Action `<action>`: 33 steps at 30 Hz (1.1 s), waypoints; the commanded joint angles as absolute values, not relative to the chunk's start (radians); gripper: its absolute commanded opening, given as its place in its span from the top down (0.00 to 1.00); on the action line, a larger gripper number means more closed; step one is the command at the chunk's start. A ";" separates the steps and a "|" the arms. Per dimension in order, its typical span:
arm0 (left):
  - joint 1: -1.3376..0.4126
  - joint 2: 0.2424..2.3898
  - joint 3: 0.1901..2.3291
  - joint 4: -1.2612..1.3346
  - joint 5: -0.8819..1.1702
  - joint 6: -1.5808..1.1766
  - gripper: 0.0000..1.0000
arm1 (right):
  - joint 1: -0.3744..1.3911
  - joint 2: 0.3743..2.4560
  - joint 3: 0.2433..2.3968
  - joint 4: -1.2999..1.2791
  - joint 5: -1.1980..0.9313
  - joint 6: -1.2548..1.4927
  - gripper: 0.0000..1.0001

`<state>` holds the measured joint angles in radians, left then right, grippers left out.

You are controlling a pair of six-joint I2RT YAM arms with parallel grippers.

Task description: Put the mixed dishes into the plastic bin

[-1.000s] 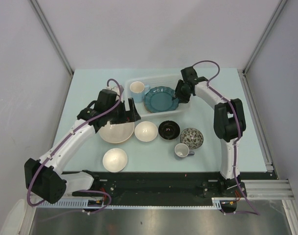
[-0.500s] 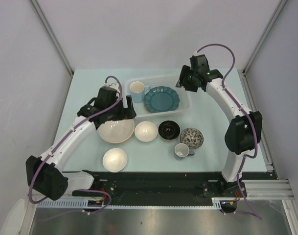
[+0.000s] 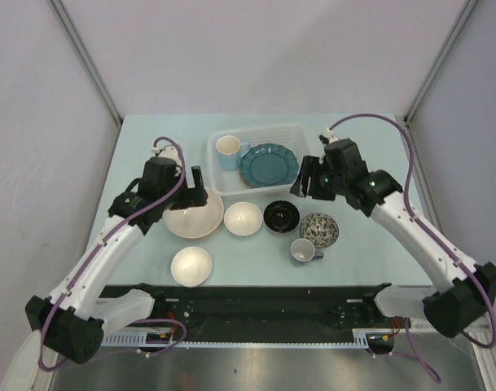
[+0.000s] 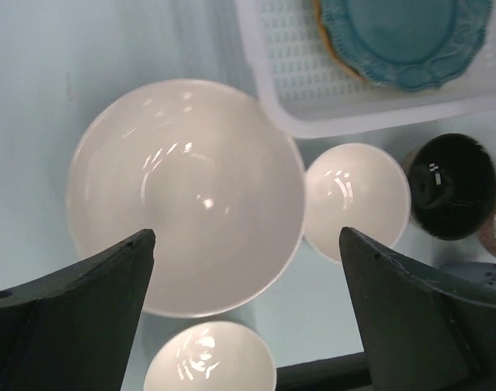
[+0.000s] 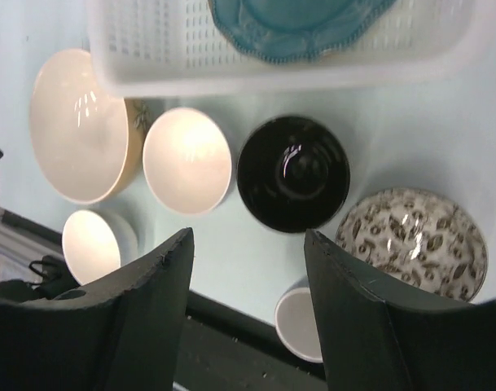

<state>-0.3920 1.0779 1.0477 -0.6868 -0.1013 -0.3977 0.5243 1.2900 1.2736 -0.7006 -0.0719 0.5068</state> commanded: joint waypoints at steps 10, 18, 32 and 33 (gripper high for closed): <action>-0.095 1.126 0.919 -0.740 -0.180 -0.403 0.00 | 0.678 1.196 1.101 -0.621 -0.020 0.666 0.39; -0.081 1.218 0.798 -0.637 -0.150 -0.457 0.18 | 0.684 1.166 1.025 -0.565 -0.002 0.706 0.39; -0.078 1.164 0.710 -0.626 -0.121 -0.495 0.80 | 0.689 1.163 1.043 -0.561 -0.002 0.661 0.39; -0.078 1.148 0.728 -0.647 -0.135 -0.506 0.80 | 0.690 1.163 1.040 -0.560 -0.002 0.661 0.39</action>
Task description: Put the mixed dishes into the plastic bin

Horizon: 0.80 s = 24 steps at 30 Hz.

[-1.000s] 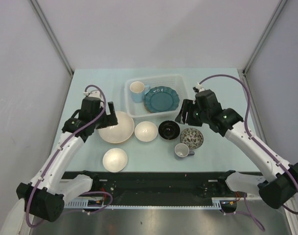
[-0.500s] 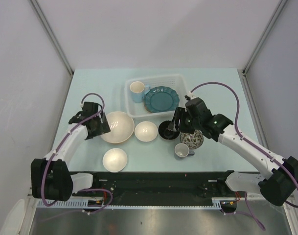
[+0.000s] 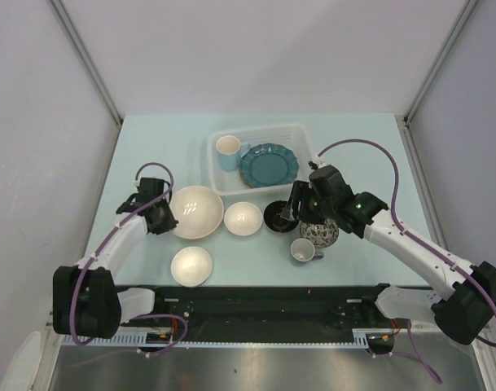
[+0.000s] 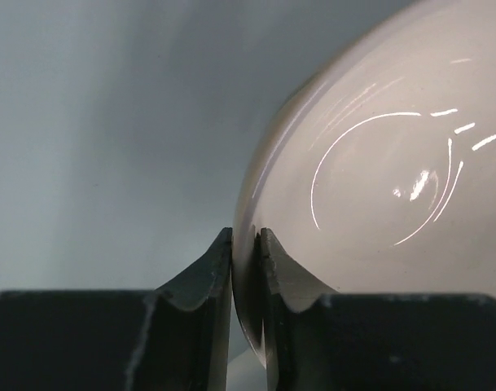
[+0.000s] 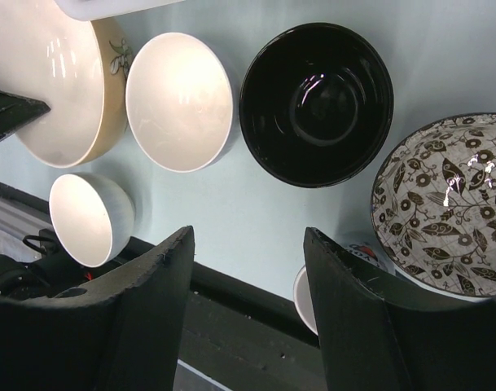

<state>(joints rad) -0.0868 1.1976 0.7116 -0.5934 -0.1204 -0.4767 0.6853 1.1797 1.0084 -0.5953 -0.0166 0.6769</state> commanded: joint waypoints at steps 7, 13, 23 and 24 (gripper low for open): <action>-0.014 1.039 0.807 -0.779 -0.282 -0.597 0.86 | 0.690 1.196 1.046 -0.528 -0.012 0.640 0.39; -0.009 1.031 0.834 -0.813 -0.305 -0.620 0.99 | 0.690 1.239 1.080 -0.496 -0.041 0.626 0.39; 0.029 1.028 0.871 -0.745 -0.222 -0.603 1.00 | 0.689 1.270 1.094 -0.479 -0.057 0.615 0.39; 0.038 1.037 0.886 -0.749 -0.219 -0.600 1.00 | 0.690 1.272 1.094 -0.477 -0.057 0.615 0.39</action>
<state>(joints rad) -0.0029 1.0664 0.7826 -0.8379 -0.2501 -0.5858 0.6853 1.2682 1.0504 -0.5182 -0.0494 0.6312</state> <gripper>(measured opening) 0.175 0.609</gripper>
